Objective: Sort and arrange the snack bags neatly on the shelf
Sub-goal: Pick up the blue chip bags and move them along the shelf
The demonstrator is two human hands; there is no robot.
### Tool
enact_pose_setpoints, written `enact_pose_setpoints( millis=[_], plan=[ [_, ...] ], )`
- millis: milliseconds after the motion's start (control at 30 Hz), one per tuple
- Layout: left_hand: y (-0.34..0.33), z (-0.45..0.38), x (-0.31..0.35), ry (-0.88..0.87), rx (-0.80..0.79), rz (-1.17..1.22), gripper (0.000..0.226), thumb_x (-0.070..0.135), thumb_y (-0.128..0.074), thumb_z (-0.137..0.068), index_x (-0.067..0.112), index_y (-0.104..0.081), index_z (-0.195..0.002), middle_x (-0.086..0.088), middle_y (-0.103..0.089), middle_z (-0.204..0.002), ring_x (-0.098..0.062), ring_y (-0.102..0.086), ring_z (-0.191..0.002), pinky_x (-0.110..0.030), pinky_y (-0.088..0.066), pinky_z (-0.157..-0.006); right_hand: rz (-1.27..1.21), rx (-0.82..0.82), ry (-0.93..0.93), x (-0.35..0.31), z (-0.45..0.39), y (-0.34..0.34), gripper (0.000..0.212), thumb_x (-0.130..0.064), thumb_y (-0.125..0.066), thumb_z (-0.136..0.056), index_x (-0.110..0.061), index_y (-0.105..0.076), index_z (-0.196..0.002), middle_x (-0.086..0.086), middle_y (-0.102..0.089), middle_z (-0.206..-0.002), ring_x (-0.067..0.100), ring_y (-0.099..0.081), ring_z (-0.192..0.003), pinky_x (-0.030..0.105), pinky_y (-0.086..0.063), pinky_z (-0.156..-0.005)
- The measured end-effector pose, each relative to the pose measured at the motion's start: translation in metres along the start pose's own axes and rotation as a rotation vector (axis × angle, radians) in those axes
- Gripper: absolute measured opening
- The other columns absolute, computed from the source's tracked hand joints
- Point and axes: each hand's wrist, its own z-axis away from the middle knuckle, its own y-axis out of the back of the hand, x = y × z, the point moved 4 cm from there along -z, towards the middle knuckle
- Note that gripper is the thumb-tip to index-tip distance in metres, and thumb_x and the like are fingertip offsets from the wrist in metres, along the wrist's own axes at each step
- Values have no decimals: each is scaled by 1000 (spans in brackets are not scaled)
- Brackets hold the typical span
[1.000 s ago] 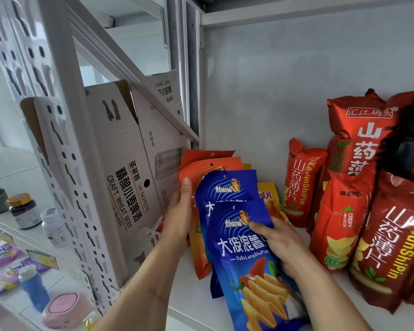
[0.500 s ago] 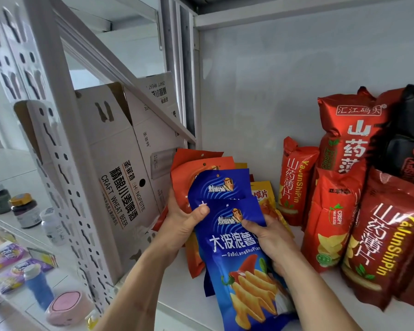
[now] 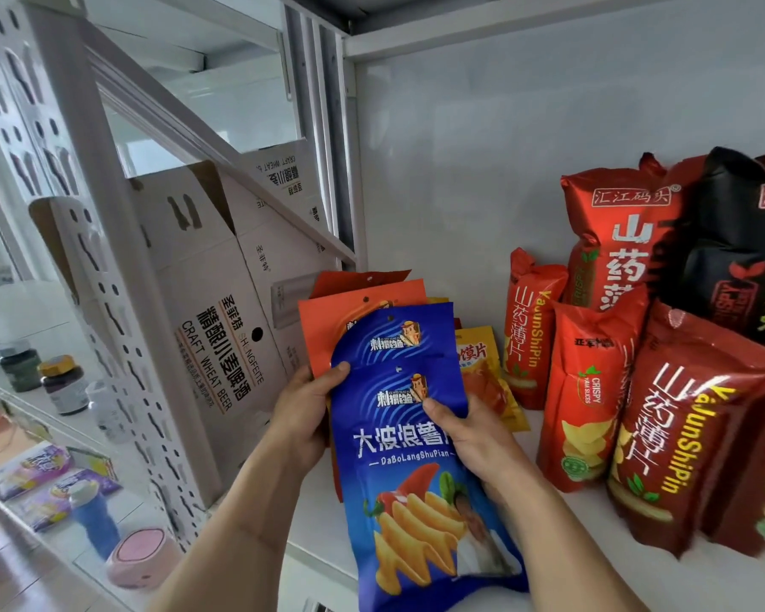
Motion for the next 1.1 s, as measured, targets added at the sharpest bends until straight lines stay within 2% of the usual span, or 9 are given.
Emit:
enact_pose_setpoints(
  millis=[100,133,267,333,467,567,867,1000,1100],
  plan=[
    [-1,7,1,-1,-7,69,38,22,-72,-89,17,-60,-124,-15,-75,-113,-37,-73,-98,-54,-58,-87,-71,11,-22,-4,7,1,63,-54,-81,-66,-24,-56,-115,3,-76,-104,24,-74,-91,52,-57,-88],
    [-3,11,3,-2,-15,91,36,21,-72,-90,17,-60,-123,-16,-74,-113,-37,-73,-99,-54,-58,-87,-102,12,-29,-6,10,2,64,-52,-81,-64,-25,-55,-115,3,-76,-104,25,-74,-92,51,-57,-89],
    [-15,26,12,-1,-94,139,23,19,-70,-91,17,-63,-112,-17,-77,-102,-33,-76,-82,-49,-63,-73,-217,-107,-74,-18,32,-2,39,-36,-69,-86,-19,-64,-120,9,-75,-110,28,-72,-101,45,-55,-92],
    [-19,33,14,-7,-126,130,18,18,-69,-92,16,-63,-109,-16,-77,-97,-31,-76,-77,-47,-63,-69,-247,-102,-84,-20,44,0,34,-32,-65,-90,-15,-65,-120,11,-74,-110,29,-71,-101,44,-55,-92],
    [-27,51,16,-24,-170,92,25,16,-67,-94,11,-62,-118,-19,-76,-104,-32,-76,-79,-46,-63,-70,-283,-6,-89,-20,70,4,34,-32,-70,-87,-18,-65,-118,13,-74,-110,33,-70,-102,50,-53,-96],
    [-29,65,12,-28,-190,76,24,15,-67,-94,10,-63,-117,-17,-77,-101,-30,-76,-77,-45,-64,-67,-287,70,-84,-17,94,3,38,-31,-72,-85,-18,-64,-120,12,-75,-108,31,-72,-99,46,-56,-90],
    [-46,130,-23,38,-317,85,20,17,-67,-93,11,-63,-112,-14,-78,-98,-29,-77,-76,-40,-62,-63,-189,254,-96,-12,197,21,46,-39,-70,-83,-17,-62,-122,10,-75,-109,31,-71,-100,48,-56,-92],
    [-82,170,-42,64,-403,95,14,19,-68,-93,15,-62,-105,-11,-78,-98,-30,-76,-82,-50,-61,-80,-175,336,-101,-17,248,54,45,-39,-68,-85,-15,-61,-123,10,-74,-110,30,-71,-101,46,-56,-92],
    [-111,200,-57,56,-442,96,24,22,-69,-93,12,-60,-112,-12,-78,-101,-31,-77,-84,-49,-61,-80,-187,373,-93,-19,284,84,42,-37,-67,-86,-15,-61,-121,10,-74,-111,29,-71,-100,45,-56,-91]
  ],
)
